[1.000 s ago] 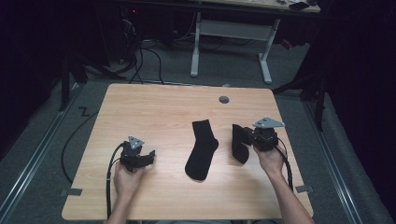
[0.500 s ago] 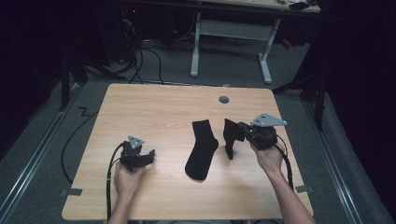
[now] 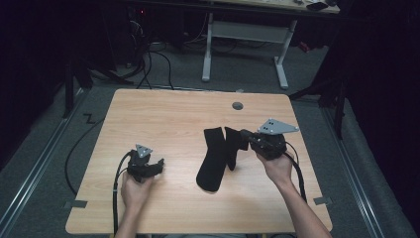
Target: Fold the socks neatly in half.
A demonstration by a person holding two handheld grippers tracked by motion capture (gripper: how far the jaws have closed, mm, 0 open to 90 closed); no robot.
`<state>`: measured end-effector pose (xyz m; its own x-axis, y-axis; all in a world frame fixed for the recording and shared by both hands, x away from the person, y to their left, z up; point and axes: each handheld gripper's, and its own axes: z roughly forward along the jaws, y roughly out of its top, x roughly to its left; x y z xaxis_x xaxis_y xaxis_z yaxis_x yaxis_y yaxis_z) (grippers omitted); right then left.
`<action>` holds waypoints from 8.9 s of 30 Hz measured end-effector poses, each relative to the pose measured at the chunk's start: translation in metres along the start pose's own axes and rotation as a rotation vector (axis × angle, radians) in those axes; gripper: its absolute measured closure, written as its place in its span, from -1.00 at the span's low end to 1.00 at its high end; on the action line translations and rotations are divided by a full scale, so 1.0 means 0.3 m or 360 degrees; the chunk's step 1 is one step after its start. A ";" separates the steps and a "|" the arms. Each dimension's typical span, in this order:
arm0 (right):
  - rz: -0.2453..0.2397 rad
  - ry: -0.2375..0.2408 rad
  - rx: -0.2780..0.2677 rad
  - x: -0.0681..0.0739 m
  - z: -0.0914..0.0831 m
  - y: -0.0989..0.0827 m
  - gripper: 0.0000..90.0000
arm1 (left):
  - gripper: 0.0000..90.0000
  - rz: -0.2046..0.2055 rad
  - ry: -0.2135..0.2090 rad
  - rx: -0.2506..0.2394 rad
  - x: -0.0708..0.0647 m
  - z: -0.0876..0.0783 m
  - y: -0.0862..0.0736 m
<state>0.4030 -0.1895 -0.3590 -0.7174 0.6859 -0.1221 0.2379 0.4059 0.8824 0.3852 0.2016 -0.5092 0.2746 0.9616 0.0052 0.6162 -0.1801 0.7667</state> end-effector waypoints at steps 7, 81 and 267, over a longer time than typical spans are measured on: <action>-0.0072 0.0117 0.0005 0.076 0.023 0.017 0.97 | -0.28 -0.0004 0.0004 0.0001 0.001 0.000 0.000; 0.0177 0.0155 0.0487 0.045 0.446 -0.195 0.95 | -0.34 -0.0029 -0.0307 -0.0045 -0.107 -0.028 0.041; 0.0265 -0.0018 0.0484 0.054 0.383 -0.310 0.63 | 0.40 0.0389 -0.0488 0.0083 -0.436 0.096 0.130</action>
<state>0.4444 -0.1469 -0.4952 -0.6453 0.7639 0.0052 0.5366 0.4484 0.7149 0.3946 0.0629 -0.4985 0.6206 0.7840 -0.0144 0.5399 -0.4139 0.7329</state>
